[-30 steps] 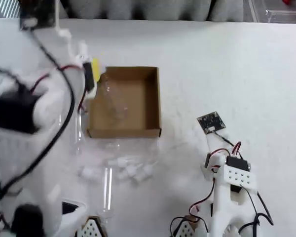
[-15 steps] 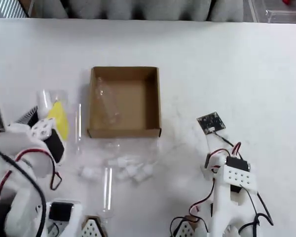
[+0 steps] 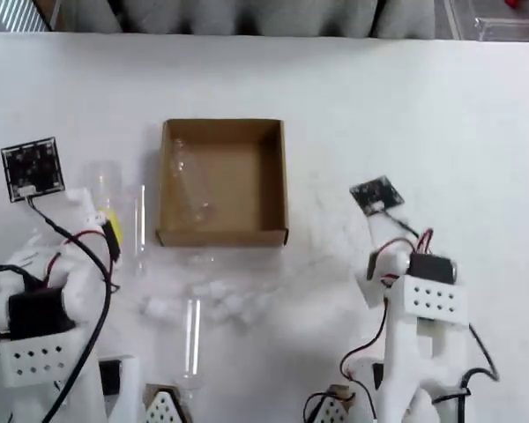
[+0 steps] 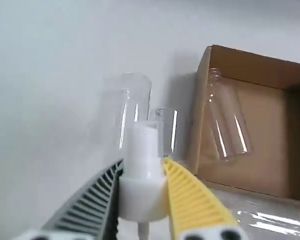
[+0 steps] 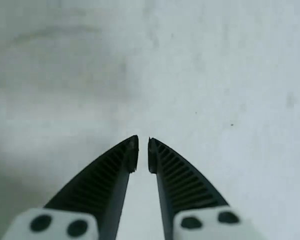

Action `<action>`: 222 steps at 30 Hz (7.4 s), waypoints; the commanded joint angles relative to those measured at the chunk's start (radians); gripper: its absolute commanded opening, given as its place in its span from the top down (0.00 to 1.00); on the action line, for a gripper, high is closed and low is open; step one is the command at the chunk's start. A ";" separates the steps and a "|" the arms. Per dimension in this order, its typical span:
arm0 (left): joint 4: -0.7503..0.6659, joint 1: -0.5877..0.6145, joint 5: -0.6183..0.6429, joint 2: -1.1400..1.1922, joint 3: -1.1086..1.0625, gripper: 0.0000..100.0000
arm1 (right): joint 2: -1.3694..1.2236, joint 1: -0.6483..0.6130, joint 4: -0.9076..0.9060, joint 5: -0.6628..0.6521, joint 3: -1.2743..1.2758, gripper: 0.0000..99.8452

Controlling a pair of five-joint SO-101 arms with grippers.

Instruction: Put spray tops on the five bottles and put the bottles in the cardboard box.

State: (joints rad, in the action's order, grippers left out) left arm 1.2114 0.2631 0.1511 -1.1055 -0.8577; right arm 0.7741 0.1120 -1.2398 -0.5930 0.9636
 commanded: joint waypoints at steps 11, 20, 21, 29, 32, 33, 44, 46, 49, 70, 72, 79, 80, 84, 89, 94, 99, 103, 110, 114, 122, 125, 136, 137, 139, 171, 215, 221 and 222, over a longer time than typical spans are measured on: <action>-0.115 0.219 -0.002 0.084 -0.006 0.98 | -0.122 -0.647 -0.323 0.288 -0.666 0.98; -0.123 0.317 -0.002 0.326 0.117 0.98 | -0.527 -0.799 -0.105 0.313 -0.810 0.98; -0.138 0.328 -0.002 0.340 0.118 0.98 | -0.562 -0.811 -0.076 0.313 -0.825 0.98; -0.227 0.421 -0.002 0.409 0.120 0.98 | -0.834 -0.855 0.104 0.486 -0.953 0.77; -0.227 0.423 -0.002 0.414 0.120 0.98 | -0.929 -0.855 0.136 0.517 -1.025 0.72; -0.227 0.423 -0.002 0.414 0.120 0.98 | -0.960 -0.858 0.142 0.517 -1.049 0.71; -0.227 0.423 -0.003 0.414 0.112 0.98 | -1.353 -0.886 0.148 0.509 -1.399 0.72; -0.227 0.423 -0.003 0.414 0.112 0.98 | -1.382 -0.885 0.117 0.509 -1.453 0.72; -0.227 0.421 -0.003 0.414 0.112 0.98 | -1.397 -0.881 0.079 0.516 -1.507 0.81; -0.227 0.421 -0.003 0.414 0.112 0.98 | -1.434 -0.788 -0.343 0.517 -1.824 0.98; -0.227 0.421 -0.003 0.414 0.112 0.98 | -1.440 -0.788 -0.367 0.517 -1.861 0.98; -0.227 0.421 -0.003 0.414 0.112 0.98 | -1.445 -0.800 -0.331 0.517 -1.903 0.90; -0.227 0.421 -0.003 0.414 0.112 0.98 | -1.452 -0.802 -0.314 0.517 -1.896 0.87; -0.227 0.421 -0.003 0.414 0.112 0.98 | -1.526 -0.816 -0.266 0.517 -1.896 0.75; -0.227 0.420 -0.003 0.414 0.112 0.98 | -1.609 -0.849 -0.216 0.517 -1.900 0.72; -0.227 0.420 -0.003 0.414 0.112 0.98 | -1.616 -0.872 -0.234 0.552 -1.933 0.72; -0.227 0.418 -0.003 0.414 0.112 0.98 | -1.620 -0.881 -0.239 0.572 -1.926 0.73; -0.227 0.418 -0.003 0.414 0.112 0.98 | -1.670 -0.894 -0.232 0.566 -1.935 0.82; -0.226 0.417 -0.003 0.414 0.112 0.98 | -1.698 -0.880 -0.242 0.565 -1.935 0.96; -0.224 0.417 -0.003 0.414 0.112 0.98 | -1.695 -0.854 -0.285 0.565 -1.936 0.98; -0.219 0.417 -0.003 0.414 0.112 0.98 | -1.610 -0.776 -0.470 0.574 -2.031 0.98; -0.219 0.417 -0.003 0.414 0.112 0.98 | -1.580 -0.742 -0.481 0.574 -2.027 0.98; -0.219 0.417 -0.003 0.414 0.114 0.98 | -1.555 -0.765 -0.409 0.628 -2.059 0.94; -0.219 0.417 -0.003 0.414 0.114 0.98 | -1.557 -0.782 -0.398 0.631 -2.070 0.93; -0.221 0.420 -0.003 0.414 0.114 0.98 | -1.567 -0.812 -0.361 0.631 -2.061 0.92; -0.296 0.590 0.048 0.417 0.150 0.98 | -1.698 -0.878 -0.352 0.830 -2.248 0.92; -0.298 0.613 0.066 0.417 0.121 0.98 | -1.774 -0.782 -0.437 0.810 -2.493 0.95; -0.298 0.613 0.066 0.417 0.118 0.98 | -1.782 -0.780 -0.481 0.606 -2.484 0.79; -0.298 0.613 0.066 0.417 0.117 0.98 | -1.782 -0.783 -0.483 0.583 -2.484 0.78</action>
State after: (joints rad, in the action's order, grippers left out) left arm 0.9398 0.8738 0.2079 -0.6928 -0.7687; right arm -1.0671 -0.6751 -1.6970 0.0698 -1.4837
